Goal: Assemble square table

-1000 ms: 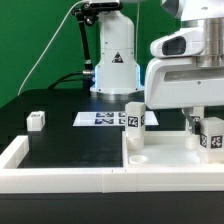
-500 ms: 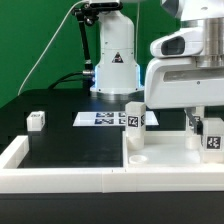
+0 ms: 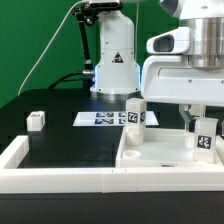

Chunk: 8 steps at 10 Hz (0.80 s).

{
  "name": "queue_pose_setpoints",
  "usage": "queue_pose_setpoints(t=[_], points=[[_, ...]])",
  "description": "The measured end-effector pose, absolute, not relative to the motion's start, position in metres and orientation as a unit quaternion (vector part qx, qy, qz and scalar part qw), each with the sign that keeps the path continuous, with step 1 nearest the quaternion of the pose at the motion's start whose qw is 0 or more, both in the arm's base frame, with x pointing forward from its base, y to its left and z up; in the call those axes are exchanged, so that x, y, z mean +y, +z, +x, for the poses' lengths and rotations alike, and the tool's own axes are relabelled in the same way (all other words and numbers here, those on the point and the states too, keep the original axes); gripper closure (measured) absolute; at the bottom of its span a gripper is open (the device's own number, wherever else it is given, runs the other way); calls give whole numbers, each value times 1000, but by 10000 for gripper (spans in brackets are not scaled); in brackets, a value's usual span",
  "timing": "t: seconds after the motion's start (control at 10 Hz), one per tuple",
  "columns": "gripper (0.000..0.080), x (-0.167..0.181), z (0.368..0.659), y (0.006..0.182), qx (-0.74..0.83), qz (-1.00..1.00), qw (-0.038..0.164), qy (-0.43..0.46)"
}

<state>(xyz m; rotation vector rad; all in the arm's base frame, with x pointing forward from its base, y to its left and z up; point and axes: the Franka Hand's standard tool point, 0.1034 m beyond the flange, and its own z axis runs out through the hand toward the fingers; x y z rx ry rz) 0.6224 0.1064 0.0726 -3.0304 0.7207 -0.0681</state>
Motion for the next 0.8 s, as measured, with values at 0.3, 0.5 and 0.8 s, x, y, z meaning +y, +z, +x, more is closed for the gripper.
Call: queue_pose_setpoints(t=[0.3,0.5,0.8], points=[[234,102,624,94,232,-972,24,-30],[166,84,616,117,169,-984,34,-43],[151,28,586,119,106,-992,38,-54]])
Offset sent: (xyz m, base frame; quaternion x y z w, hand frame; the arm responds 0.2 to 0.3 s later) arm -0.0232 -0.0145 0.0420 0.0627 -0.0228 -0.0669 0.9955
